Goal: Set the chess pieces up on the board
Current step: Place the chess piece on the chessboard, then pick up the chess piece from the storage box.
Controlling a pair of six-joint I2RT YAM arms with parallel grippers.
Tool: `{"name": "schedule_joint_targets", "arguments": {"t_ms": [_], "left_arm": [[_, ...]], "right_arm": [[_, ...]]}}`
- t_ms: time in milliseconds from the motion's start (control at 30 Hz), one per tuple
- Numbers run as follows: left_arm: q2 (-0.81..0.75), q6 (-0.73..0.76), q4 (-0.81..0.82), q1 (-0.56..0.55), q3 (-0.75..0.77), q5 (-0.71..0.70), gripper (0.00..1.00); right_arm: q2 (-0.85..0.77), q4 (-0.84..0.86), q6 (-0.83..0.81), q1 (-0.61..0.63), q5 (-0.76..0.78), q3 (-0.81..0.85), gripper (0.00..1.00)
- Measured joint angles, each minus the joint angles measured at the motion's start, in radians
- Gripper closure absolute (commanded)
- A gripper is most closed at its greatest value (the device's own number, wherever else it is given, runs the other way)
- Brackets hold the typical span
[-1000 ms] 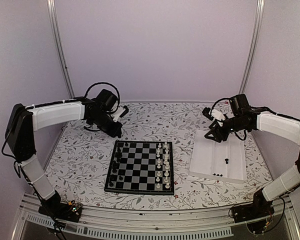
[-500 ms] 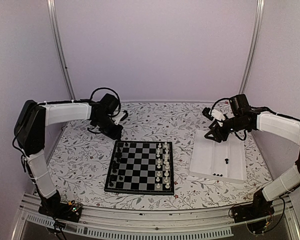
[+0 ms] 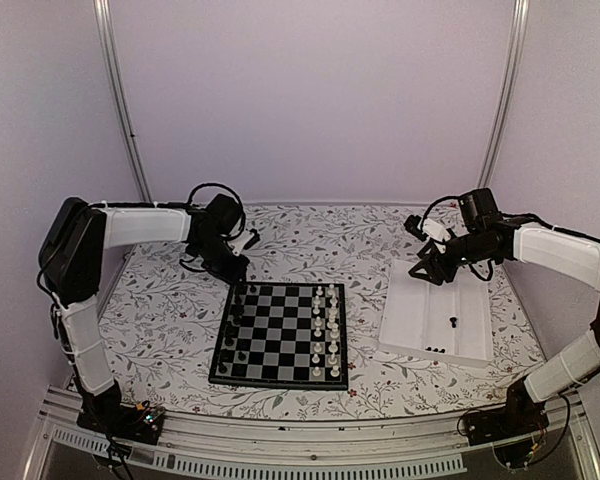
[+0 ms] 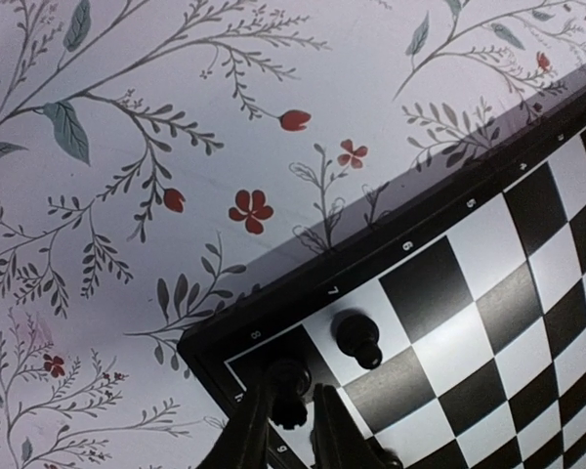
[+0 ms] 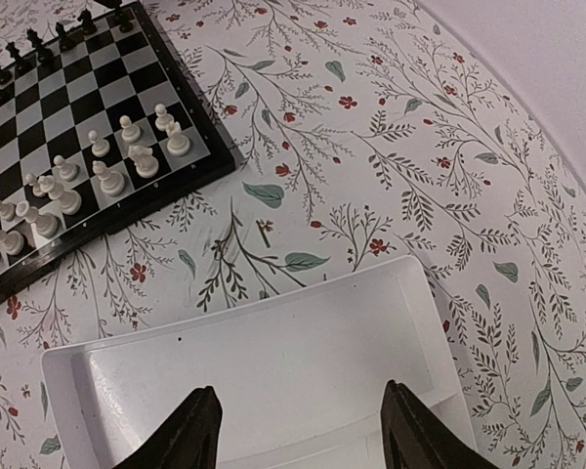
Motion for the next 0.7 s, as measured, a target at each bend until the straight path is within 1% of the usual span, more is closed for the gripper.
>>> {"name": "schedule_joint_targets", "arguments": {"t_ms": [333,433,567,633,700], "left_arm": [[-0.002,-0.014,-0.016,0.000,0.011,-0.003,0.53],[-0.048,-0.021,-0.029,-0.001,0.013,-0.021,0.51],[-0.177,-0.012,-0.027,-0.030,0.040,-0.041,0.51],[-0.233,0.005,-0.013,-0.077,0.089,-0.047,0.50],[-0.256,0.027,0.010,-0.143,0.146,-0.045,0.50]], "right_arm": [[0.000,-0.002,0.003,0.000,-0.002,0.000,0.40],[-0.001,-0.027,0.002,0.000,-0.004,0.009,0.42],[-0.003,-0.094,-0.027,0.000,0.030,0.037,0.45],[-0.007,-0.141,-0.063,-0.001,0.065,0.038,0.46],[-0.010,-0.201,-0.105,-0.002,0.100,0.038,0.47]]}}
